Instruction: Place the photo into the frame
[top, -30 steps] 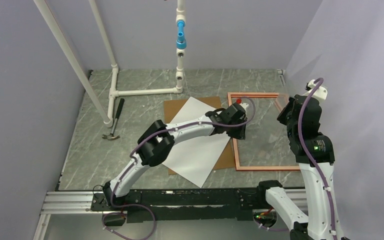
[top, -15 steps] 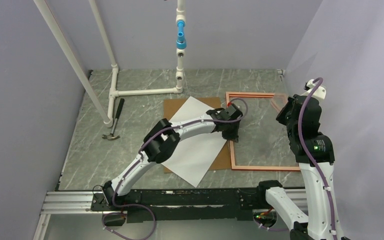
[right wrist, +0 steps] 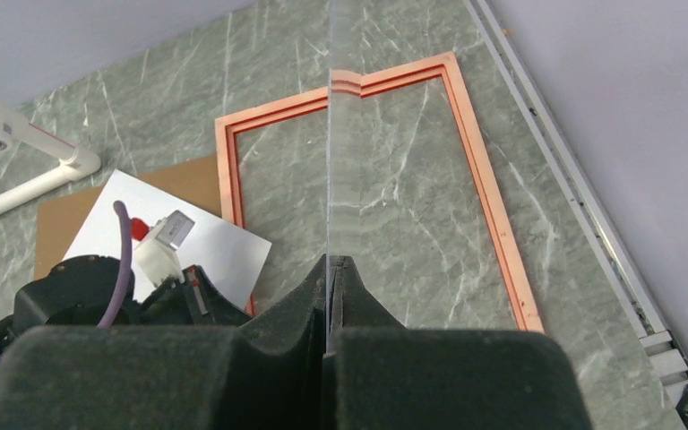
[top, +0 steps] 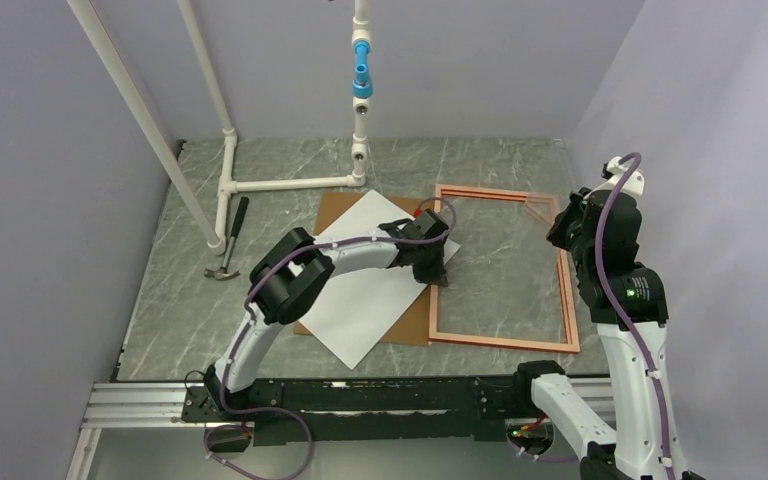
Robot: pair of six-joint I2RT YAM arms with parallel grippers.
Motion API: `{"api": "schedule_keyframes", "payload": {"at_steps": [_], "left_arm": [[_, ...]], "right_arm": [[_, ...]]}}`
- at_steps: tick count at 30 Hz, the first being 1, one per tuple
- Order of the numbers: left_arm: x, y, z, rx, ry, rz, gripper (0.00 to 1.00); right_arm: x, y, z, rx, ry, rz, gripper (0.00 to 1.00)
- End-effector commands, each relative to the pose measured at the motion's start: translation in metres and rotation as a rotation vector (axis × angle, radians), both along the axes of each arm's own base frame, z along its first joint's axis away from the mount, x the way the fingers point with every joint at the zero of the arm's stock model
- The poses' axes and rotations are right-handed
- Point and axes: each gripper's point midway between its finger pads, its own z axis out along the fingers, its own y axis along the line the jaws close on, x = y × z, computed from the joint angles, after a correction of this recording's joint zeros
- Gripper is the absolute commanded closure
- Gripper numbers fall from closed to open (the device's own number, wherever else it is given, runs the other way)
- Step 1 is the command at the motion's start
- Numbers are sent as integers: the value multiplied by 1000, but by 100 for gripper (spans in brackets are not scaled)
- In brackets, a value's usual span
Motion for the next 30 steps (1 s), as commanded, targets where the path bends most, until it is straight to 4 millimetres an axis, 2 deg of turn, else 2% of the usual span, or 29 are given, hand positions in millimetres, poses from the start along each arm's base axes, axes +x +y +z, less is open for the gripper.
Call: {"api": "schedule_keyframes", "payload": {"at_steps": [1, 10, 12, 15, 18, 22, 24, 27, 30], "left_arm": [[-8, 36, -12, 68, 36, 88, 100], [-20, 54, -9, 19, 63, 159, 100], [-23, 52, -6, -16, 68, 158, 100], [-20, 36, 17, -143, -5, 101, 98], [-15, 21, 63, -271, -120, 13, 81], [-8, 19, 113, -362, -253, -49, 41], [-3, 24, 129, -386, -304, -46, 27], [9, 38, 131, -328, -341, -13, 16], [21, 47, 119, -177, -355, -6, 15]], "right_arm": [[6, 6, 15, 7, -56, 35, 100], [10, 14, 11, 29, -50, 72, 100], [11, 15, 10, 31, -45, 77, 100], [12, 17, 8, 35, -40, 86, 100], [13, 18, 7, 36, -33, 93, 100], [14, 19, 6, 34, -26, 100, 100], [14, 19, 5, 33, -24, 103, 100], [15, 19, 4, 32, -19, 105, 100], [15, 20, 2, 31, -13, 110, 100]]}}
